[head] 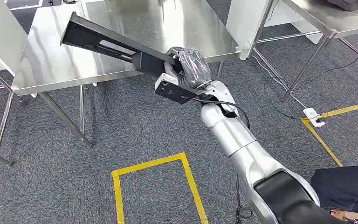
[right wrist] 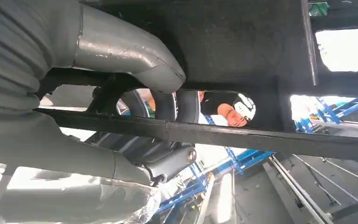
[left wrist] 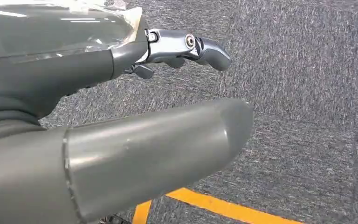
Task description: Take the parts from the cabinet and place them on the table.
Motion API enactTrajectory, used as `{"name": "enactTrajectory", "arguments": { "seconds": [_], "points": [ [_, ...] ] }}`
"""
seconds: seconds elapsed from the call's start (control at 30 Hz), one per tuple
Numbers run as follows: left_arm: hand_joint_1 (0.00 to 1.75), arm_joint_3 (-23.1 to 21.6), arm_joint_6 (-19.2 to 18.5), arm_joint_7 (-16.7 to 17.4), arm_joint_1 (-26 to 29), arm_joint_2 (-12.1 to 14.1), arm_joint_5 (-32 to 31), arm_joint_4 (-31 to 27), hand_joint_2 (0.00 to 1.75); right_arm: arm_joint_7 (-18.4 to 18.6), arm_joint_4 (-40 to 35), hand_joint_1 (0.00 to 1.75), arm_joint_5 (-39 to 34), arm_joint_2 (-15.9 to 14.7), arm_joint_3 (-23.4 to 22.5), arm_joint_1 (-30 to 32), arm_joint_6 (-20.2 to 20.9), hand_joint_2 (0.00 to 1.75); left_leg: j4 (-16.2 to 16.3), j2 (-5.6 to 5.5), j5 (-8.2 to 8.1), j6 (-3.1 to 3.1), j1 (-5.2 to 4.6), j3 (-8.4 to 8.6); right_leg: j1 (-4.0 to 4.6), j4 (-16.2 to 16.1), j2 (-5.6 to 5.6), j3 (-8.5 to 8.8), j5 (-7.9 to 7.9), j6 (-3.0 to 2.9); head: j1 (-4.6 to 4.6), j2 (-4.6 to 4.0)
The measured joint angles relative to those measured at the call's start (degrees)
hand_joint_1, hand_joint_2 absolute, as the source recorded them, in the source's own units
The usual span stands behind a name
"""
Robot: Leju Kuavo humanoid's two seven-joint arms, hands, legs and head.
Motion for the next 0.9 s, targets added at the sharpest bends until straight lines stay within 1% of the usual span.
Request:
{"name": "enactTrajectory", "arguments": {
  "seconds": [0.03,0.07,0.1,0.17,0.2,0.23,0.27,0.3,0.33,0.37,0.4,0.43,0.47,0.5,0.53,0.57,0.6,0.63,0.67,0.7,0.73,0.77,0.8,0.83,0.87,0.9],
  "points": [
    [0.00,0.0,-0.2,0.0,0.0,0.0,0.0,0.0,0.00,0.0,0.0,1.75,0.0,0.0,0.0,0.0,0.0,1.75,0.0,0.00,0.00,0.00,0.02,0.00,0.00,0.0,0.00,0.01,0.00,0.00,0.00,0.00],
    [0.00,0.0,-0.3,0.0,0.0,0.0,-0.1,0.0,0.00,0.0,0.0,1.75,0.0,0.0,0.0,0.0,0.0,1.75,0.3,0.02,-0.18,0.24,-0.10,-0.16,-0.33,-0.1,-0.01,0.10,0.10,0.16,0.00,0.00],
    [0.00,0.0,-0.3,0.0,0.0,0.0,-0.1,0.0,0.00,-0.1,0.1,1.75,-0.1,0.0,0.0,-0.1,0.0,1.75,0.3,0.02,-0.25,0.49,-0.04,-0.17,-0.34,-0.1,-0.05,0.09,0.10,0.18,-0.02,0.00],
    [0.00,0.0,-0.4,0.0,0.0,0.1,-0.3,0.0,0.00,-0.1,0.2,1.75,-0.2,0.0,0.0,-0.1,0.0,1.75,0.3,0.02,-0.33,0.66,-0.11,-0.20,-0.36,-0.1,-0.12,0.09,0.11,0.20,-0.02,0.00],
    [0.00,0.0,-0.4,0.1,0.0,0.2,-0.5,0.0,0.00,-0.1,0.2,1.75,-0.2,0.0,0.0,-0.1,0.0,1.75,-0.5,-0.12,-0.74,1.39,-0.07,-0.35,-0.32,0.8,-0.14,0.49,0.84,0.85,-0.09,0.00],
    [0.00,0.0,-0.4,0.1,0.0,0.2,-0.6,0.0,0.00,-0.2,0.2,1.75,-0.2,0.0,0.0,-0.1,0.0,1.75,-1.0,-0.14,-1.00,1.95,-0.11,-0.07,-0.14,1.0,-0.13,0.54,1.47,1.82,-0.02,0.00],
    [0.00,0.0,-0.4,0.1,0.0,0.2,-0.7,0.0,0.00,-0.2,0.2,1.75,-0.2,-0.1,0.0,-0.2,0.0,1.75,-1.9,-0.51,-0.51,2.48,0.39,1.71,-0.21,1.4,0.27,-0.31,0.69,1.77,-0.02,0.00],
    [0.00,0.0,-0.4,0.1,0.0,0.1,-0.7,0.0,0.00,-0.2,0.3,1.75,-0.3,-0.1,-0.1,-0.4,0.0,1.75,-2.2,-0.58,-0.49,2.63,0.36,2.22,-0.39,2.8,1.32,-0.60,-0.09,1.84,0.09,0.00],
    [0.00,0.0,-0.4,0.2,-0.1,0.1,-0.8,0.0,0.00,-0.2,0.3,1.75,-0.4,-0.2,-0.1,-0.6,-0.1,1.75,-2.2,-0.62,-0.40,2.76,0.49,2.30,-0.48,5.8,2.04,-2.10,-1.61,1.82,-0.02,0.00],
    [0.00,0.0,-0.4,0.2,-0.1,0.1,-0.8,0.0,0.00,-0.2,0.3,1.75,-0.5,-0.3,-0.2,-0.6,-0.1,1.75,-2.2,-0.68,-0.40,2.76,0.61,2.38,-0.70,9.7,2.30,-4.28,-3.34,1.24,0.09,0.00],
    [0.00,0.0,-0.4,0.2,-0.1,0.1,-0.9,0.0,0.00,-0.3,0.3,1.75,-0.5,-0.3,-0.2,-0.5,-0.1,1.75,-2.1,-0.95,-0.43,2.74,0.70,2.38,-0.76,14.1,2.57,-6.70,-4.94,1.12,0.07,0.00],
    [0.00,0.0,-0.5,0.3,-0.1,0.0,-0.9,0.0,0.00,-0.2,0.4,1.75,-0.5,-0.4,-0.2,-0.3,-0.1,1.75,-2.1,-1.21,-0.48,2.58,0.78,2.40,-0.95,16.8,2.59,-8.36,-5.52,1.47,0.07,0.00],
    [0.00,0.0,-0.5,0.3,0.0,-0.1,-0.9,0.0,0.00,-0.2,0.5,1.75,-0.5,-0.5,-0.2,0.0,-0.1,1.75,-2.1,-1.58,-0.56,2.22,1.00,2.53,-1.32,16.7,2.59,-8.80,-5.04,1.98,0.09,0.00],
    [0.00,0.0,-0.5,0.3,0.0,-0.2,-0.9,0.0,0.00,-0.2,0.6,1.75,-0.5,-0.7,-0.2,0.1,-0.1,1.75,-1.9,-1.94,-0.75,1.74,1.28,2.69,-1.71,14.1,2.58,-7.95,-3.59,3.05,0.09,0.00],
    [0.00,0.0,-0.5,0.3,0.0,-0.3,-0.9,0.0,0.00,-0.2,0.6,1.75,-0.5,-0.8,-0.2,0.0,-0.1,1.75,-1.7,-2.13,-1.05,1.13,1.70,2.94,-2.18,9.3,2.58,-6.02,-1.26,3.97,0.09,0.00],
    [0.00,0.0,-0.5,0.3,0.0,-0.3,-0.9,0.0,0.00,-0.3,0.6,1.75,-0.5,-0.8,-0.2,0.0,-0.1,1.75,-1.4,-2.29,-1.46,0.52,2.11,3.15,-2.66,4.4,2.58,-3.85,1.13,5.09,0.09,0.00],
    [0.00,0.0,-0.5,0.3,0.0,-0.2,-0.9,0.0,0.00,-0.3,0.6,1.75,-0.5,-0.9,-0.2,0.0,-0.1,1.75,-0.9,-2.28,-2.03,-0.37,2.05,3.08,-3.15,0.8,2.65,-2.47,2.32,6.14,0.17,0.00],
    [0.00,0.0,-0.5,0.4,0.0,0.1,-0.9,0.0,0.00,-0.3,0.7,1.75,-0.5,-1.0,-0.2,0.0,-0.2,1.75,-0.4,-2.51,-2.40,-0.91,2.10,2.83,-2.24,0.7,2.92,-2.99,-0.26,4.25,0.22,0.00],
    [0.00,0.0,-0.5,0.3,0.0,0.0,-0.9,0.0,0.00,-0.3,0.7,1.75,-0.5,-0.9,-0.2,0.1,-0.2,1.75,-0.4,-2.51,-2.61,-1.29,1.90,2.32,-2.11,1.1,2.81,-2.15,0.63,2.86,0.13,0.00],
    [0.00,0.0,-0.5,0.4,0.1,0.0,-0.9,0.1,0.00,-0.3,0.7,1.75,-0.5,-1.0,-0.2,0.3,-0.2,1.75,-0.2,-2.52,-2.68,-1.51,2.03,2.82,-2.35,1.2,2.89,-2.56,0.86,2.04,-0.11,0.00],
    [0.00,0.0,-0.5,0.4,0.2,-0.1,-0.9,0.1,0.00,-0.2,0.8,1.75,-0.4,-1.1,-0.3,0.4,-0.3,1.75,-0.4,-2.59,-2.79,-1.65,2.27,3.01,-2.24,1.3,2.88,-2.16,0.82,1.54,-0.13,0.00],
    [0.00,0.0,-0.5,0.4,0.1,0.0,-0.9,0.1,0.00,-0.2,0.8,1.75,-0.5,-1.0,-0.3,0.3,-0.3,1.75,0.0,-2.47,-2.85,-1.80,2.41,2.86,-2.41,1.2,2.87,-1.60,0.62,1.23,-0.04,0.00],
    [0.00,0.0,-0.5,0.4,0.1,0.0,-0.9,0.1,0.00,-0.3,0.7,1.75,-0.5,-0.9,-0.3,0.1,-0.3,1.75,2.0,-1.52,-2.48,-1.83,2.44,1.74,-2.33,1.1,2.97,-1.05,0.36,0.86,-0.20,0.00],
    [0.00,0.0,-0.5,0.4,0.0,0.0,-1.0,0.1,0.00,-0.3,0.7,1.75,-0.5,-0.8,-0.3,-0.1,-0.3,1.75,5.5,-1.04,-2.61,-2.02,2.42,-0.38,-2.22,1.1,2.97,-0.53,-0.04,0.30,-0.22,0.00],
    [0.00,0.0,-0.5,0.4,-0.1,0.0,-1.1,0.1,0.00,-0.3,0.7,1.75,-0.5,-0.7,-0.3,-0.1,-0.3,1.75,9.6,-0.92,-3.46,-2.23,2.42,-3.16,-2.05,1.1,2.95,-0.06,-0.45,-0.24,-0.20,0.00],
    [0.00,0.0,-0.5,0.5,0.0,0.0,-1.0,0.1,0.00,-0.3,0.7,1.75,-0.5,-0.7,-0.2,0.0,-0.3,1.75,13.5,-0.88,-5.09,-2.37,2.42,-6.04,-1.85,1.1,2.95,0.46,-1.04,-0.41,-0.24,0.00]
  ]
}}
